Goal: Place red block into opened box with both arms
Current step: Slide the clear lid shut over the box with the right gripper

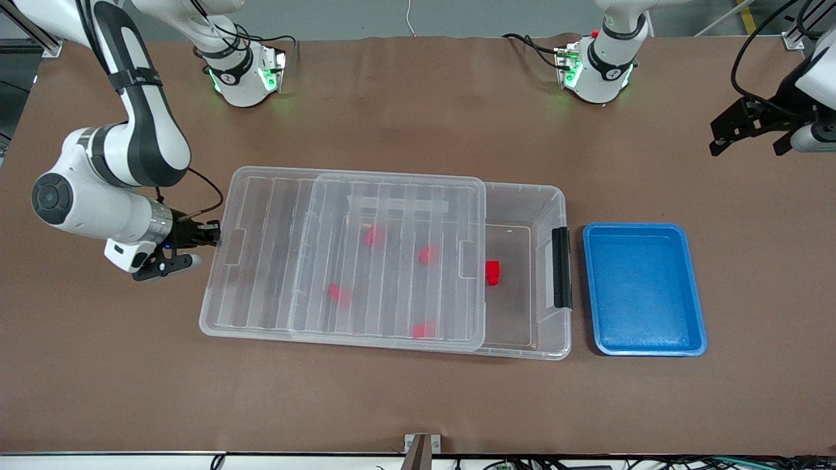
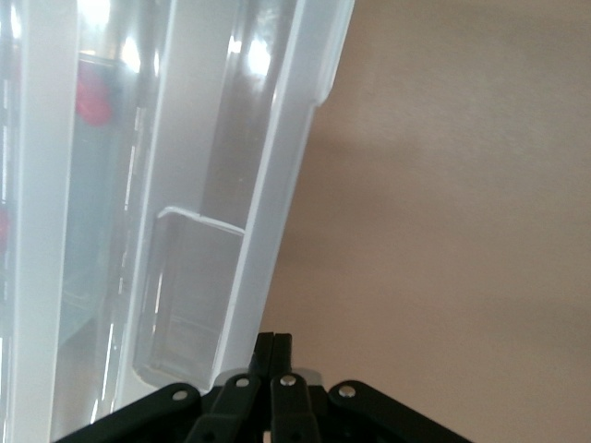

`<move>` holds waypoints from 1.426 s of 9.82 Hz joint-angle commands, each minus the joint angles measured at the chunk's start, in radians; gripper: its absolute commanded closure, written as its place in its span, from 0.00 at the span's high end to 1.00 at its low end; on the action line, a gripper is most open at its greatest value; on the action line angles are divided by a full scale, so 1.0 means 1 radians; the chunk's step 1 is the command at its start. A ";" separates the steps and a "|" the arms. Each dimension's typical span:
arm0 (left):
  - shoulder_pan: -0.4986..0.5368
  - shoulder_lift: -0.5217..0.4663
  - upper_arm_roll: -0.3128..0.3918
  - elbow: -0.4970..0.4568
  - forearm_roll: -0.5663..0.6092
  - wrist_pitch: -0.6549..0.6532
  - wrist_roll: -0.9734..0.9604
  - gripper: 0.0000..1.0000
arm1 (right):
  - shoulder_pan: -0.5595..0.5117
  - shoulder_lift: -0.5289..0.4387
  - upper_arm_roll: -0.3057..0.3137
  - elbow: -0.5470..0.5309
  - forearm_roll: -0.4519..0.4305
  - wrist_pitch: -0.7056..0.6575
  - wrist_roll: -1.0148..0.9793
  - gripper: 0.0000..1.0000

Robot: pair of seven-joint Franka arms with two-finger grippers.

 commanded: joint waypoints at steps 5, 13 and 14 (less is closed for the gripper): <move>0.003 0.002 0.001 -0.023 -0.002 -0.013 0.013 1.00 | 0.060 0.070 0.083 0.082 0.024 0.046 0.217 0.00; 0.002 0.008 0.000 -0.021 -0.003 -0.014 -0.001 1.00 | 0.085 0.099 0.087 0.118 0.012 0.046 0.289 0.14; 0.002 0.008 0.000 -0.021 -0.003 -0.014 -0.001 1.00 | 0.068 0.086 0.081 0.139 0.004 -0.023 0.295 0.56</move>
